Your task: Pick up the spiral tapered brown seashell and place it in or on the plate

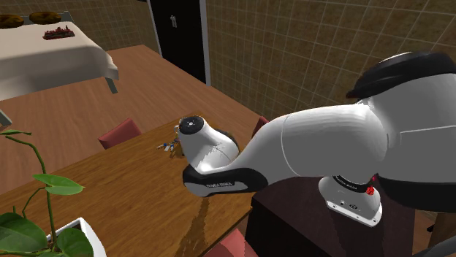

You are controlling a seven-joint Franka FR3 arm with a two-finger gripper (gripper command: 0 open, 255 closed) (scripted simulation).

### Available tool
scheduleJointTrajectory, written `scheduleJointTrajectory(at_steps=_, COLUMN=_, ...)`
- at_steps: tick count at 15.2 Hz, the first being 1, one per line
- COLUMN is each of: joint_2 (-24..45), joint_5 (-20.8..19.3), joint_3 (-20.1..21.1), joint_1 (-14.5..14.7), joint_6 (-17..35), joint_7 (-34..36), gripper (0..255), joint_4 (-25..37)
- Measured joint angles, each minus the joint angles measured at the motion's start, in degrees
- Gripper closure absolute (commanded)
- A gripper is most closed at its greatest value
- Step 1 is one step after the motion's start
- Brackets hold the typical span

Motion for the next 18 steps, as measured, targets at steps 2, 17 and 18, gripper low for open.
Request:
scheduleJointTrajectory(at_steps=2, joint_2=0.43, joint_5=0.59, joint_3=0.29, joint_1=-2.90, joint_6=1.27, joint_7=-3.42, gripper=255, joint_4=-0.75)
scheduleJointTrajectory(at_steps=17, joint_2=1.74, joint_5=2.82, joint_3=2.45, joint_1=-26.24, joint_6=5.09, joint_7=-25.48, gripper=255, joint_4=1.31)
scheduleJointTrajectory(at_steps=18, joint_2=1.33, joint_5=3.09, joint_3=3.02, joint_1=-27.56, joint_6=5.17, joint_7=-26.15, gripper=255, joint_4=2.01)
